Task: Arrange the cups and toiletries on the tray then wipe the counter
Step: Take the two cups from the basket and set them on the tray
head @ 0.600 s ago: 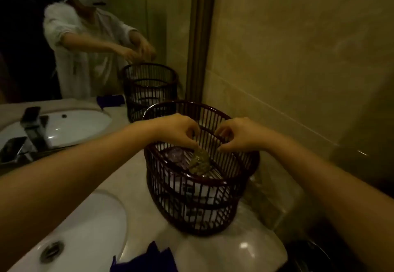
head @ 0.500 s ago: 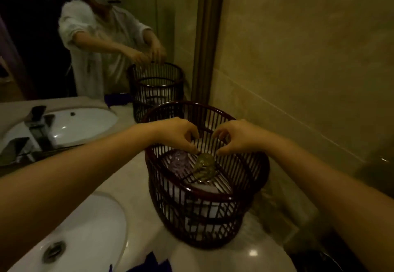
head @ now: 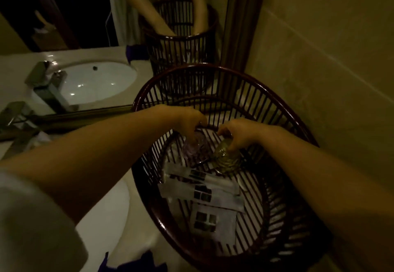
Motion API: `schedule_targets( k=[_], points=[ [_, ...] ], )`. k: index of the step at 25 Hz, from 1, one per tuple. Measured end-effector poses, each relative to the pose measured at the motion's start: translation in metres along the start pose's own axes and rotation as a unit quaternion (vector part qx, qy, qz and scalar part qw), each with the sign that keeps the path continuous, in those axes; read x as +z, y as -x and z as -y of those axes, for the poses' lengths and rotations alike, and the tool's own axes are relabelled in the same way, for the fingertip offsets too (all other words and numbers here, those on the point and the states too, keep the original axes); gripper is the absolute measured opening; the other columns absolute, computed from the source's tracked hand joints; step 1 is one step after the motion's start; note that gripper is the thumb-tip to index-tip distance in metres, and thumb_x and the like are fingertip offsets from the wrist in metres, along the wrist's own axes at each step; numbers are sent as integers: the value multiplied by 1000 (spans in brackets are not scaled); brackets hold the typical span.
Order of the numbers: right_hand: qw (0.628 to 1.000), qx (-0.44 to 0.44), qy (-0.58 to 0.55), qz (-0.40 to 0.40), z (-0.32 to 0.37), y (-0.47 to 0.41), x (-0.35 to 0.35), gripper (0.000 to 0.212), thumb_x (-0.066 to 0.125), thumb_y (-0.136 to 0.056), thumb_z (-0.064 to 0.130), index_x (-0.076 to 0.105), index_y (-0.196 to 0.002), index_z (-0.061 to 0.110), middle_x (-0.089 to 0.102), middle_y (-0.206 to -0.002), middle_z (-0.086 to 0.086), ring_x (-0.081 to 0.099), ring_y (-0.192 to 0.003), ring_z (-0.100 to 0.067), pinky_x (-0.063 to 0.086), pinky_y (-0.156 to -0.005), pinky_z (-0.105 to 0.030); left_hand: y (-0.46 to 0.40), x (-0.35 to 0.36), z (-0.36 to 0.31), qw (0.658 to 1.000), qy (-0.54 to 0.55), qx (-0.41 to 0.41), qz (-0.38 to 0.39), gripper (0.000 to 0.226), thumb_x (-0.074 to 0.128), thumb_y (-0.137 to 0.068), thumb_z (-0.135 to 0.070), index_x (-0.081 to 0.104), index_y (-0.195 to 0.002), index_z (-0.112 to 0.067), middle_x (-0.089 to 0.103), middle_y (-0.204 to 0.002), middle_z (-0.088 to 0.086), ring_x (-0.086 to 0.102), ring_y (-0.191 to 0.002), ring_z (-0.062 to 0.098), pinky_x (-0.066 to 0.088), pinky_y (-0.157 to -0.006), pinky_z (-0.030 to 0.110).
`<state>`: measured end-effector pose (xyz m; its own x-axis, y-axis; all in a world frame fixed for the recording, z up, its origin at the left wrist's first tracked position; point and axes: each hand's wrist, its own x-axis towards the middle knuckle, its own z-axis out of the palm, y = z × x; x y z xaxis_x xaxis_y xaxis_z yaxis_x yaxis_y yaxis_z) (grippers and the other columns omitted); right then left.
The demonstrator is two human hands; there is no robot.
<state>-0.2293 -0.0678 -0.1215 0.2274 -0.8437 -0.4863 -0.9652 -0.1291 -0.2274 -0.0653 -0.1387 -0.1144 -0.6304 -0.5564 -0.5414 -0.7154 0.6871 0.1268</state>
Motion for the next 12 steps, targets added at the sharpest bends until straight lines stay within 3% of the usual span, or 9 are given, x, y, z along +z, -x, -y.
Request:
schedule_targets(
  k=[4, 9, 12],
  points=[
    [998, 35, -24, 35, -7, -7, 17, 85, 79, -66, 31, 34, -138, 20, 45, -138, -7, 47, -122, -26, 47, -96, -37, -22, 13, -5, 997, -21, -27, 64, 98, 80, -64, -36, 23, -142, -26, 38, -143, 8, 41, -126, 29, 41, -92, 38],
    [999, 43, -3, 12, -8, -10, 29, 82, 80, -64, 28, 37, -132, 19, 49, -128, -11, 51, -113, -29, 52, -87, -39, -28, 25, 1, 999, -15, -31, 35, 78, 78, -69, -25, 37, -134, -20, 46, -131, 11, 48, -115, 27, 46, -83, 33],
    [998, 51, 24, 2, -5, -12, 34, 86, 78, -67, 23, 29, -137, 19, 50, -127, -12, 53, -110, -29, 51, -81, -36, -31, 33, -4, 999, -3, -36, -2, 71, 76, -71, -18, 39, -132, -17, 47, -130, 11, 49, -115, 27, 44, -80, 30]
  ],
)
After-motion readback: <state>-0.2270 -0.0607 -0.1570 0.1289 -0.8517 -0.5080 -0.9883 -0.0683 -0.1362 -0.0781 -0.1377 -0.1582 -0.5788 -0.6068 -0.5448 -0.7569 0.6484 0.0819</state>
